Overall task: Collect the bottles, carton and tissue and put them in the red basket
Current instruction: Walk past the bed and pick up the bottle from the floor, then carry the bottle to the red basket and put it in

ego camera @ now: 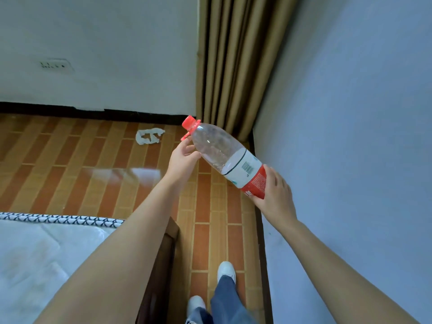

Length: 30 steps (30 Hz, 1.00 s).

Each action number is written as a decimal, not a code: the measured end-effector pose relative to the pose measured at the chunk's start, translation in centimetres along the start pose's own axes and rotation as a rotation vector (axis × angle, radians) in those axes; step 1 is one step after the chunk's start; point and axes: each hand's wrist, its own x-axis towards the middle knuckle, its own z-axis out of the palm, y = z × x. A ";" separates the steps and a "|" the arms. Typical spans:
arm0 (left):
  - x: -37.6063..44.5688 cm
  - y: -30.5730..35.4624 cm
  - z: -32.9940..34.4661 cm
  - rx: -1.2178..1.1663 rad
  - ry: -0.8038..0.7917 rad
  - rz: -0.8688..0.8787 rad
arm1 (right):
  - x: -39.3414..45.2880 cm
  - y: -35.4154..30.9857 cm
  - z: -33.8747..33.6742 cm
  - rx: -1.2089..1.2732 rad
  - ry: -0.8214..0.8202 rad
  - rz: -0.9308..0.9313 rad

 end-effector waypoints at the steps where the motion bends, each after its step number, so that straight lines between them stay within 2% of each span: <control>1: -1.1 1.0 -0.6 -0.008 0.001 0.014 | -0.7 -0.7 -0.8 -0.003 0.003 -0.010; 7: -6.8 4.3 -4.6 0.002 0.090 0.044 | -3.1 -4.4 -3.6 -0.030 0.005 -0.118; 14: -11.5 4.4 -10.1 -0.040 0.303 0.017 | -2.6 -9.3 -3.8 -0.014 -0.018 -0.341; 22: -17.9 1.6 -16.4 -0.154 0.686 -0.055 | -2.8 -16.9 -1.5 -0.001 -0.128 -0.686; 30: -29.3 -2.3 -20.7 -0.311 1.078 -0.132 | -7.5 -25.2 2.3 0.025 -0.262 -1.066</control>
